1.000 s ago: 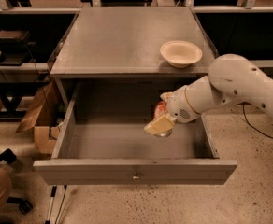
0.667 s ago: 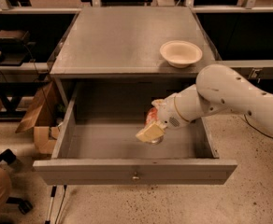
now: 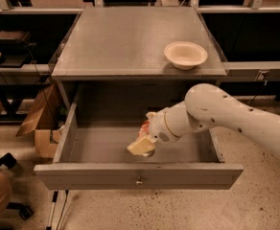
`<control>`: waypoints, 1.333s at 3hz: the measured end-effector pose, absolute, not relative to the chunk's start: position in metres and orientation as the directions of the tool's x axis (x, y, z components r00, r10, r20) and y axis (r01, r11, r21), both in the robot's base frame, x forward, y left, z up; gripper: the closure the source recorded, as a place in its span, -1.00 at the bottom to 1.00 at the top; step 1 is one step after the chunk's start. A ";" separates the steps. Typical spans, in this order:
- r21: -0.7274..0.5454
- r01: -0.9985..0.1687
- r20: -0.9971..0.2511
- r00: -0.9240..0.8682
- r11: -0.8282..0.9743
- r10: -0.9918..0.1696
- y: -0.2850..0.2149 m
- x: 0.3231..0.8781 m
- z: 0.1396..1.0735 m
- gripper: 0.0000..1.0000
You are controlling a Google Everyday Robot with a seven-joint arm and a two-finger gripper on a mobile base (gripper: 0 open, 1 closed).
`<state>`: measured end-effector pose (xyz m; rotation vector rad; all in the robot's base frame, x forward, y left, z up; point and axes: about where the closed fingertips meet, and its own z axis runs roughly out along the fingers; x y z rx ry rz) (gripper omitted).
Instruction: Place coke can into top drawer
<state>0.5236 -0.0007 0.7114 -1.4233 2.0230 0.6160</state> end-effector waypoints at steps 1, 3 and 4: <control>0.036 -0.934 -0.706 -0.276 0.357 -0.652 0.008 0.524 0.709 0.50; 0.067 -0.914 -0.727 -0.319 0.399 -0.608 0.034 0.544 0.703 -0.43; 0.080 -0.917 -0.730 -0.322 0.392 -0.603 0.043 0.552 0.699 -0.90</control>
Offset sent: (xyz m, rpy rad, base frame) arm 0.0199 0.0332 -0.0066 0.0662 -0.0016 -0.1215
